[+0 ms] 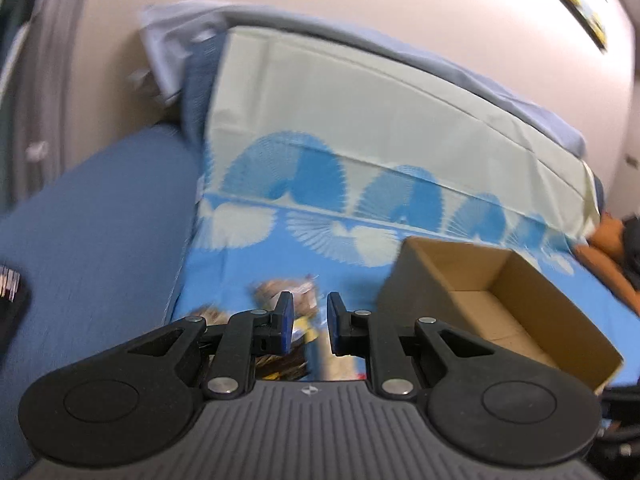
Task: Organize snacks
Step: 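Move both tools from the cardboard box toward the snack pile, then grasp the red wrapper bar with the right tool while the left tool grasps the dark biscuit bar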
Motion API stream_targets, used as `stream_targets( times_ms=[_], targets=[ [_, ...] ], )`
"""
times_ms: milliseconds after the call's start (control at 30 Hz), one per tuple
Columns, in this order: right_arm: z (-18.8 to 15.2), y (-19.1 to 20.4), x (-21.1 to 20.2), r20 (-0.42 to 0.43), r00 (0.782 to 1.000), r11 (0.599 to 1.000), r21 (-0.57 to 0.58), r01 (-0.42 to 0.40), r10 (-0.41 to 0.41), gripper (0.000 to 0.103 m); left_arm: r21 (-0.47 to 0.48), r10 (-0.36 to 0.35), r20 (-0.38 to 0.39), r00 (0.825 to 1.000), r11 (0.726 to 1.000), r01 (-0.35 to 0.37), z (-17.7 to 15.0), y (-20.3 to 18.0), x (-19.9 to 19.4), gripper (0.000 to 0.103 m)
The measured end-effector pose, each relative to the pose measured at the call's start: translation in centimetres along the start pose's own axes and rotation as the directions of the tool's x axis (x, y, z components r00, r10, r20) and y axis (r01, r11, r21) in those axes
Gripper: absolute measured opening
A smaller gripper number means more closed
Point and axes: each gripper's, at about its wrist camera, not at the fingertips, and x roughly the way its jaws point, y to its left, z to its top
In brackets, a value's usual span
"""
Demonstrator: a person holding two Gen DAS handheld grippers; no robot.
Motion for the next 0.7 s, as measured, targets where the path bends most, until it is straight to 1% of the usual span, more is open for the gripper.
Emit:
stream_targets(
  times_ms=[67,100,133,167,200,233,267,300,333,367,433,500,533,567,600,633,700],
  targets=[
    [-0.3,2.3,2.1,-0.066,0.996,0.998,0.023,-0.050,0.052,0.042,-0.044,0.009,-0.002,1.000,0.999,-0.009,-2.5,1.3,0.5,0.019],
    [-0.6,3.1,3.4,-0.105,0.993,0.998,0.033,-0.051,0.055,0.042,-0.069,0.028,-0.035,0.999,0.997,-0.030,-3.5,1.6,1.0,0.018],
    [-1.0,4.0,4.7,-0.155,0.987,0.998,0.052,-0.041,0.048,0.042,-0.058,0.038,-0.020,0.999,0.998,-0.039,-3.5,1.5,0.6,0.018],
    [-1.3,4.5,5.6,-0.201,0.979,0.997,0.071,-0.024,0.038,0.042,-0.040,0.047,0.039,0.998,0.998,-0.046,-3.6,1.3,0.1,0.019],
    [-1.7,4.9,6.9,-0.244,0.970,0.996,0.090,0.007,0.016,0.042,-0.030,0.045,0.047,0.998,0.999,-0.044,-3.6,1.2,0.3,0.019],
    [-2.4,4.8,8.2,-0.300,0.954,0.991,0.122,0.061,-0.022,0.043,-0.016,0.057,0.028,0.998,0.998,-0.057,-3.8,1.2,0.6,0.019],
    [-2.9,4.9,9.5,-0.339,0.938,0.982,0.142,0.121,-0.066,0.050,-0.010,0.070,0.023,0.997,0.997,-0.070,-3.9,1.2,0.8,0.019],
    [-3.3,4.8,10.7,-0.367,0.925,0.972,0.164,0.171,-0.101,0.055,-0.008,0.075,0.023,0.997,0.997,-0.074,-3.8,1.2,0.9,0.020],
    [-3.8,4.7,12.0,-0.390,0.910,0.955,0.188,0.228,-0.140,0.064,-0.006,0.074,0.019,0.997,0.997,-0.074,-3.8,1.3,1.3,0.020],
    [-4.2,4.5,13.0,-0.406,0.898,0.940,0.207,0.271,-0.169,0.072,-0.008,0.080,0.009,0.997,0.997,-0.080,-3.8,1.4,1.6,0.020],
    [-5.2,3.4,14.7,-0.433,0.877,0.912,0.238,0.334,-0.209,0.078,-0.020,0.097,-0.012,0.995,0.995,-0.098,-3.9,1.8,2.2,0.020],
    [-5.7,2.5,16.3,-0.441,0.866,0.893,0.254,0.372,-0.235,0.081,-0.036,0.106,-0.021,0.994,0.994,-0.107,-4.2,2.2,2.6,0.022],
    [-6.4,2.0,16.4,-0.440,0.865,0.887,0.263,0.380,-0.240,0.087,-0.039,0.111,-0.025,0.994,0.993,-0.112,-4.1,2.4,3.2,0.024],
    [-6.2,1.9,16.8,-0.425,0.871,0.888,0.263,0.378,-0.245,0.090,-0.037,0.116,-0.030,0.993,0.992,-0.117,-4.1,2.4,3.6,0.031],
    [-6.0,1.9,17.3,-0.410,0.876,0.892,0.251,0.376,-0.254,0.090,-0.031,0.124,-0.034,0.992,0.992,-0.125,-4.0,2.4,4.1,0.041],
    [-5.8,1.9,17.6,-0.399,0.879,0.897,0.233,0.374,-0.263,0.090,-0.021,0.136,-0.038,0.990,0.990,-0.137,-4.1,2.4,4.7,0.045],
    [-5.7,1.5,18.7,-0.394,0.881,0.906,0.216,0.365,-0.261,0.094,0.002,0.163,-0.043,0.986,0.987,-0.163,-4.1,2.3,5.9,0.060]
  ],
)
